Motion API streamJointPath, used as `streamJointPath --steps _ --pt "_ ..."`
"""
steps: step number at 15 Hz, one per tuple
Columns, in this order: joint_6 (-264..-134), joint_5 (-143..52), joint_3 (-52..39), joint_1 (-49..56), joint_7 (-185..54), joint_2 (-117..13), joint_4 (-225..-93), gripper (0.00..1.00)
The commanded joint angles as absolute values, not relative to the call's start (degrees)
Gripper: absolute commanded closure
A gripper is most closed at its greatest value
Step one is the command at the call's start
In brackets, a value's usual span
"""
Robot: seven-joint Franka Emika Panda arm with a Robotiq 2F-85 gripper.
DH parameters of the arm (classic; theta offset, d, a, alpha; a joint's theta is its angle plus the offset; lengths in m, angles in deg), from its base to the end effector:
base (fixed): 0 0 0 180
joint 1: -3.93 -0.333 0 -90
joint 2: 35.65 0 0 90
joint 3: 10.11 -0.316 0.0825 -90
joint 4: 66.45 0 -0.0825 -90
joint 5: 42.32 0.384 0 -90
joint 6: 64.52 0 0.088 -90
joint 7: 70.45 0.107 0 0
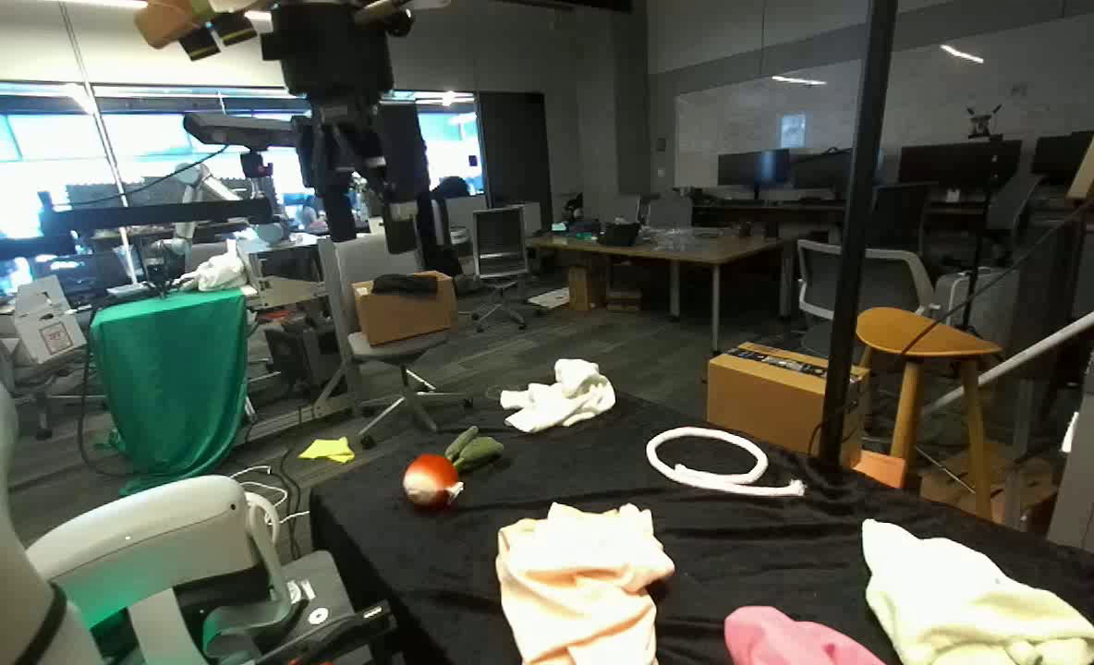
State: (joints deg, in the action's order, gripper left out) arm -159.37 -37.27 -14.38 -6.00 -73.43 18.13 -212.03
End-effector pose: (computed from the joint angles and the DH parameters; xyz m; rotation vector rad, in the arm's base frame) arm 0.2629 0.0806 0.5536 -3.0811 -0.4119 -0.0770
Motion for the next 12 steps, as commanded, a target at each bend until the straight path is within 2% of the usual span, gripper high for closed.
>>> streamJointPath --steps 1,7,12 --pt "-159.2 -37.0 -14.8 -5.4 -73.8 18.1 -211.6 0.0" --pt "-160.2 -37.2 -17.2 -5.9 -73.0 13.9 -208.9 0.0" --pt "-167.5 -38.1 -24.5 -7.1 -70.9 3.3 -202.7 0.0"
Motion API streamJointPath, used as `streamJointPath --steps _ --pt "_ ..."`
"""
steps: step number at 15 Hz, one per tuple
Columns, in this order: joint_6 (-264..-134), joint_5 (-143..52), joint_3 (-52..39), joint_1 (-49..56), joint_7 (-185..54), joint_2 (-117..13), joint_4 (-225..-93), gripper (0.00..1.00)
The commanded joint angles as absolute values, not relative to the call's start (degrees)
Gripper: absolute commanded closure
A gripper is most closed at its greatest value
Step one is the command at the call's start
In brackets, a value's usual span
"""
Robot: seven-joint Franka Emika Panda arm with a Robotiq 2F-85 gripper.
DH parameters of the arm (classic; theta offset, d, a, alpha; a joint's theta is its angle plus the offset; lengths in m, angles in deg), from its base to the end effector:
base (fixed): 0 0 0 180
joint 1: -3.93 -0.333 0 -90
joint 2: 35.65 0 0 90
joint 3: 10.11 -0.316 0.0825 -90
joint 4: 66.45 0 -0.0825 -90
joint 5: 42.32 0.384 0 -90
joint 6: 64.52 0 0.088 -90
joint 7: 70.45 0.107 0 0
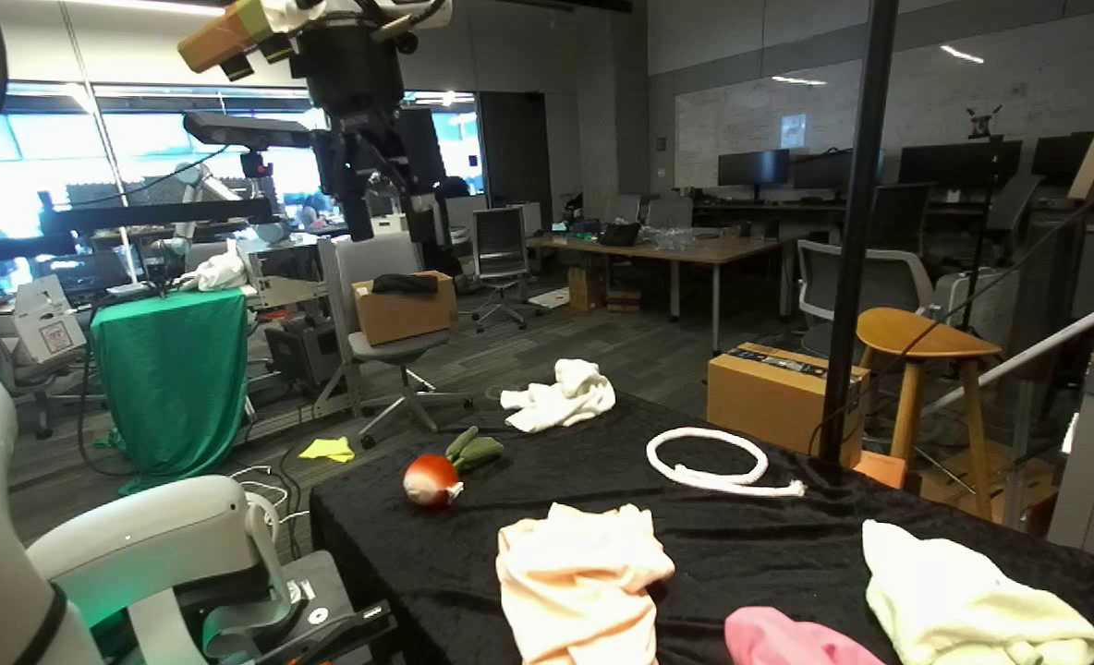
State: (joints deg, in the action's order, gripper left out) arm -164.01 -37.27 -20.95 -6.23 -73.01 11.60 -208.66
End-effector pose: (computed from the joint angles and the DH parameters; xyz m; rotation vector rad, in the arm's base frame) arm 0.2857 0.1309 0.5517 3.0520 0.5312 0.1189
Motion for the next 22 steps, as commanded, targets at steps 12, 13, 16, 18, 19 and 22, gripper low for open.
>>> streamJointPath --steps 12,13,16,18,19,22 --pt "-172.3 -50.3 -36.8 -11.7 -65.6 -34.4 -173.8 0.0" --pt "-172.6 -52.7 -36.9 -12.6 -65.5 -38.0 -171.3 0.0" --pt "-171.0 -57.7 -35.5 -15.8 -65.7 -47.6 -162.6 0.0" --pt "-170.7 -59.4 -34.0 -17.7 -66.7 -52.8 -157.1 0.0" --pt "-171.2 -60.3 -33.1 -18.7 -67.2 -55.4 -155.0 0.0" --pt "-174.1 -62.2 -30.2 -21.0 -68.0 -61.2 -149.9 0.0"
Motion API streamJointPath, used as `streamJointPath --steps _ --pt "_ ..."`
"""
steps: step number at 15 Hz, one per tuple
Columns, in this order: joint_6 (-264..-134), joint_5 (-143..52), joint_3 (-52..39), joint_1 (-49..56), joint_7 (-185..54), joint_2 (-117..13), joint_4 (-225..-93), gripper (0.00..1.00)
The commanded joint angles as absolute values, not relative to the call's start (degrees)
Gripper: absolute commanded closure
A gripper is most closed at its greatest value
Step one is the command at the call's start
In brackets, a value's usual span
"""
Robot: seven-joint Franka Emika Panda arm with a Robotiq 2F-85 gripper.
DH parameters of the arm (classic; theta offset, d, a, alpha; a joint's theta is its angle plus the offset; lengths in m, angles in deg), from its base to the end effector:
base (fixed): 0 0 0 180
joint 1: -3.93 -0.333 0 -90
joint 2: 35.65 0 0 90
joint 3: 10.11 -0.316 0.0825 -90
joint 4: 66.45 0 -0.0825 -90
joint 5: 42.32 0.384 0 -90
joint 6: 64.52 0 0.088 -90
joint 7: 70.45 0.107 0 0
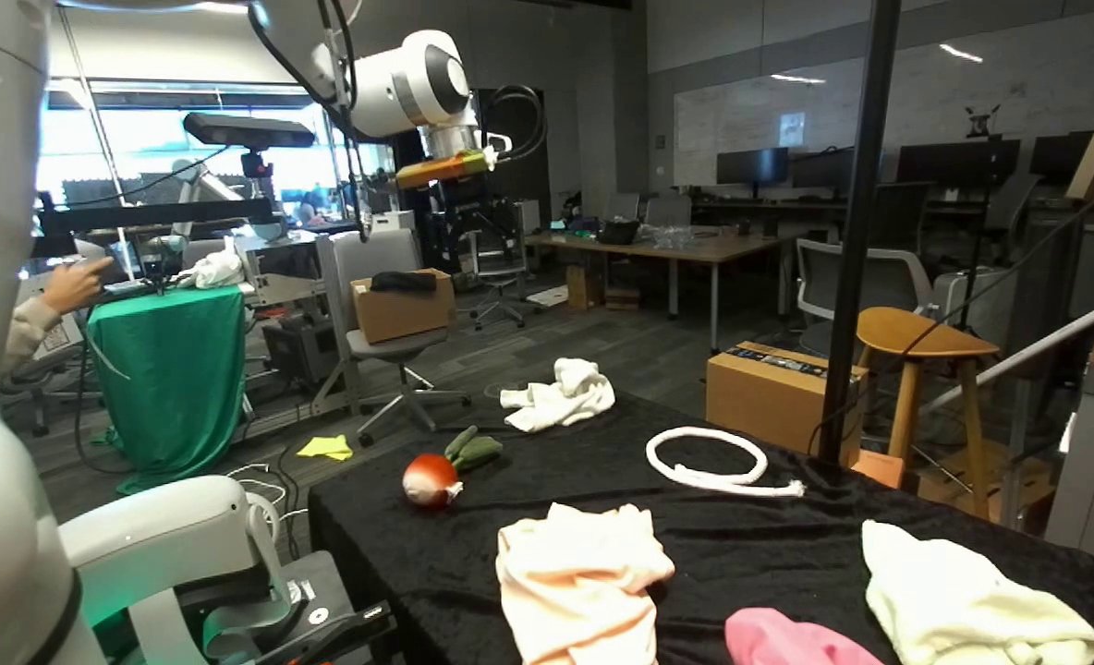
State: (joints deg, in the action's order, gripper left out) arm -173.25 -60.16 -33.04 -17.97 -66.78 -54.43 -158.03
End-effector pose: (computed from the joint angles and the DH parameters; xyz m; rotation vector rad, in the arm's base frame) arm 0.4973 0.4231 0.4553 2.7504 1.1625 0.1046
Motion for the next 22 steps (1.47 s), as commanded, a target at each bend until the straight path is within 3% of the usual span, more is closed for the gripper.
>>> streamJointPath --steps 1,14,22 --pt "-175.7 -62.7 -29.1 -21.6 -67.9 -63.1 -148.7 0.0" --pt "-194.2 -62.2 -19.2 -26.6 -60.5 -80.1 -140.4 0.0" --pt "-193.0 -59.6 -16.9 -27.9 -58.0 -88.4 -134.4 0.0"
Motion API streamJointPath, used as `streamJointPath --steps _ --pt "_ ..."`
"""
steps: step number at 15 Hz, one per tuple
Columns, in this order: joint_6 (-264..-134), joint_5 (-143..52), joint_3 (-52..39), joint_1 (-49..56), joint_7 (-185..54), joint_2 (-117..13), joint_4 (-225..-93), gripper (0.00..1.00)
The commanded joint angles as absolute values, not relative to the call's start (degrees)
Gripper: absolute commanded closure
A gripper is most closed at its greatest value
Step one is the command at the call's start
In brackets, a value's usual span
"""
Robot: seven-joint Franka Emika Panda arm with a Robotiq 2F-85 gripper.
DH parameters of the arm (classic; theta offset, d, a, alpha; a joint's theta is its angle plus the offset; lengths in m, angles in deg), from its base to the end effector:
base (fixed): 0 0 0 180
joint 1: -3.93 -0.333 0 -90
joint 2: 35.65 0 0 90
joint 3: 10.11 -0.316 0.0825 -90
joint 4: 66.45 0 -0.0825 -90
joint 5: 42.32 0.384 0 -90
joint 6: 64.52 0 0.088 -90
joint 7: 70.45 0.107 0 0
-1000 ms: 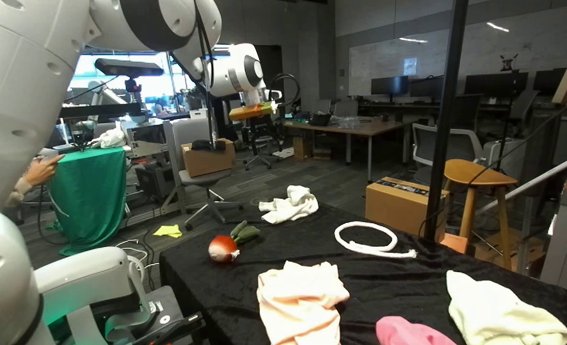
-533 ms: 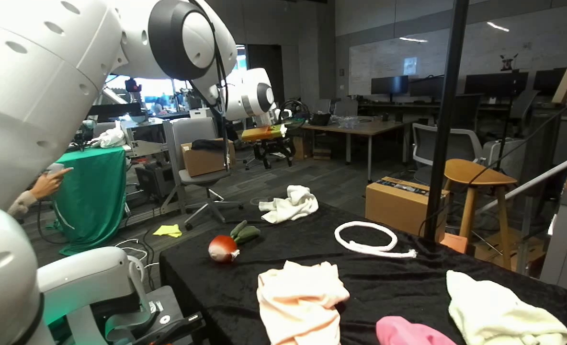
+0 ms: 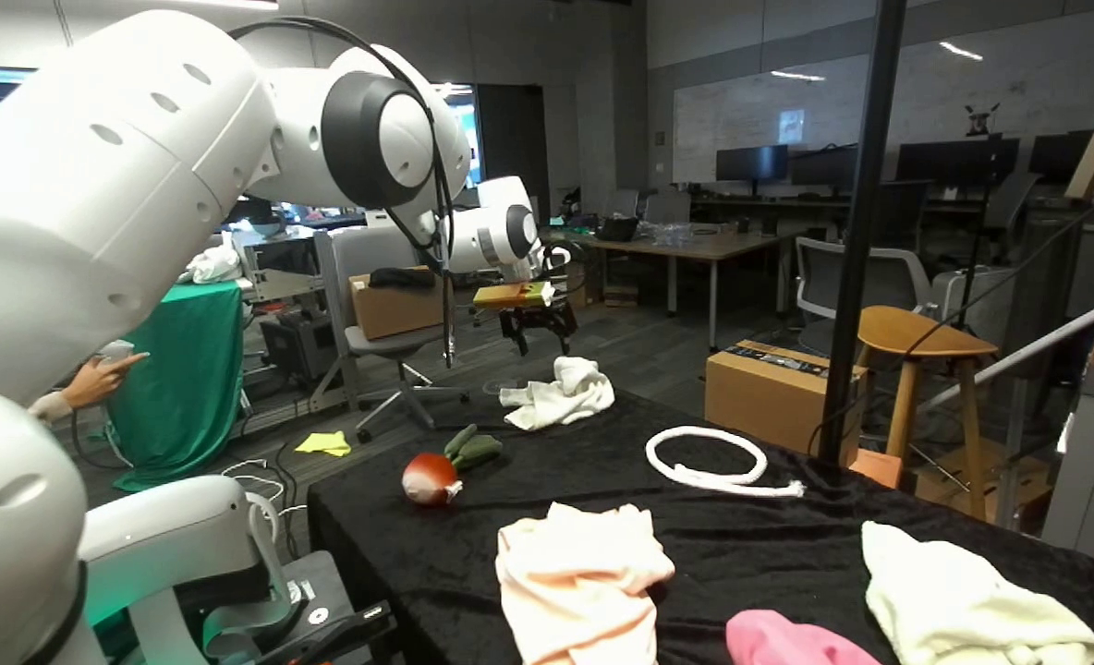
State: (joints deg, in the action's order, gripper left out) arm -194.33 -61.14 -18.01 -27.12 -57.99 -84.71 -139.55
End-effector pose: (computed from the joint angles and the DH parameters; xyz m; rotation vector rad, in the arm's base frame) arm 0.6165 0.4519 0.2532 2.9025 0.8989 0.3057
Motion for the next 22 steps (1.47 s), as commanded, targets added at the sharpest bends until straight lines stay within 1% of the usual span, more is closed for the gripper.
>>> streamJointPath --steps 1,5,11,16,20,21,22 --pt "-194.2 -59.7 -16.7 -27.9 -57.7 -89.1 -134.2 0.0" --pt "-200.0 -61.4 -16.9 -26.8 -56.6 -90.1 -136.1 0.0" --pt "-206.6 -63.9 -13.0 -27.6 -54.0 -92.5 -136.8 0.0" --pt "-209.9 -65.5 -9.3 -28.4 -51.0 -93.8 -136.9 0.0" --pt "-211.0 -65.0 -8.7 -28.5 -49.9 -93.9 -137.2 0.0" --pt "-211.1 -64.9 -8.7 -28.5 -49.7 -93.7 -137.5 0.07" --pt "-211.1 -64.8 -8.9 -28.5 -49.6 -93.7 -137.5 0.27"
